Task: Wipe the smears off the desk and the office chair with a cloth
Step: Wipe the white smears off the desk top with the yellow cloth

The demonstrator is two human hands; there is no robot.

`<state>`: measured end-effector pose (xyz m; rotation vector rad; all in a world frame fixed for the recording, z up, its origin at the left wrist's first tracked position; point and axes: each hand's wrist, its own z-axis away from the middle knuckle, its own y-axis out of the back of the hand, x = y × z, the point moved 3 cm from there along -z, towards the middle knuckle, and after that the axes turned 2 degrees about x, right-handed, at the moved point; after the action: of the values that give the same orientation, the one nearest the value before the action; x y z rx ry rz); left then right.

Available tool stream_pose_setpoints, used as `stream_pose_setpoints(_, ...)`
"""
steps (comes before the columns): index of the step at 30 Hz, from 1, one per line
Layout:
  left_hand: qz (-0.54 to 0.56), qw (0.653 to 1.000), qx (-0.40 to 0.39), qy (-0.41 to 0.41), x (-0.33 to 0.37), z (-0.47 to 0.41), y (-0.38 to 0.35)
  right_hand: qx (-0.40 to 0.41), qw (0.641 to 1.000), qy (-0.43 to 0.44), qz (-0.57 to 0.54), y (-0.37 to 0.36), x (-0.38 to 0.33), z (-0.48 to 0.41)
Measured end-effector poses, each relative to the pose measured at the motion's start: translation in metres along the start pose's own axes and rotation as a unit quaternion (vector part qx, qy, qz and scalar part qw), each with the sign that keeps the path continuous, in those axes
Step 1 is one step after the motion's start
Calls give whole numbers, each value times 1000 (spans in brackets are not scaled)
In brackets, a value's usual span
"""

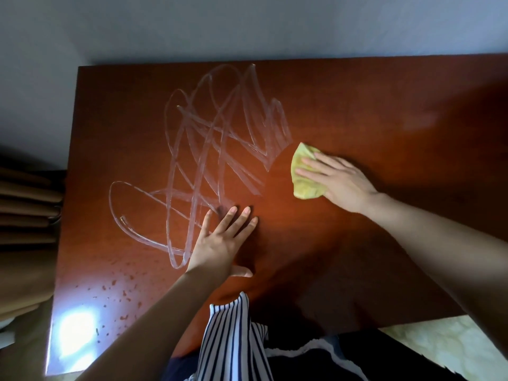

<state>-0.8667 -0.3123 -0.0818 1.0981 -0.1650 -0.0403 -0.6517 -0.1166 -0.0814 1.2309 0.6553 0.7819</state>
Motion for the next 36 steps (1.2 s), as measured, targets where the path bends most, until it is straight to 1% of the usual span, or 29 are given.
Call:
stream_pose_setpoints(3, 0, 1000, -2, -1, 0, 1, 1, 16, 991, -119, -55, 4, 6, -31)
stream_pose_setpoints(7, 2, 1000, -5, 0, -1, 0, -2, 71, 955, -266, -107, 7, -14, -73)
stream_pose_setpoints(9, 2, 1000, -7, 0, -1, -1, -4, 81, 940, -309, -117, 6, -30, -86)
stream_pose_setpoints(10, 1, 1000, -8, 1, -2, -1, -4, 84, 940, -308, -118, 5, -38, -91)
stream_pose_setpoints(11, 1, 1000, -10, 1, -2, -2, -5, 84, 945, -295, -117, 4, -46, -95)
stream_pose_setpoints(13, 1, 1000, -12, 2, -2, -1, -6, 88, 960, -242, -114, 2, -64, -98)
stream_pose_setpoints(16, -1, 1000, -14, 3, -3, -2, -6, 123, 971, -163, -122, -2, -90, -88)
stream_pose_setpoints(20, -3, 1000, -8, 1, -3, -2, -6, 186, 964, -112, -153, -6, -112, -59)
stream_pose_setpoints(22, -4, 1000, -4, -1, -3, -2, -5, 192, 961, -92, -175, -6, -119, -47)
stream_pose_setpoints(24, -1, 1000, -2, -2, -3, -2, -5, 183, 963, -68, -186, -8, -123, -33)
stream_pose_setpoints(27, -8, 1000, -3, -6, -1, -1, -4, 165, 971, -17, -172, -11, -119, -8)
stream_pose_setpoints(30, -7, 1000, -1, -4, 0, 0, -1, 106, 980, 75, -151, -10, -98, 14)
stream_pose_setpoints(34, -18, 1000, -12, -9, 2, 0, 3, 23, 979, 191, -75, -2, -57, 27)
stream_pose_setpoints(36, -38, 999, -14, -20, 3, -4, 8, 15, 977, 207, -42, 4, -36, 22)
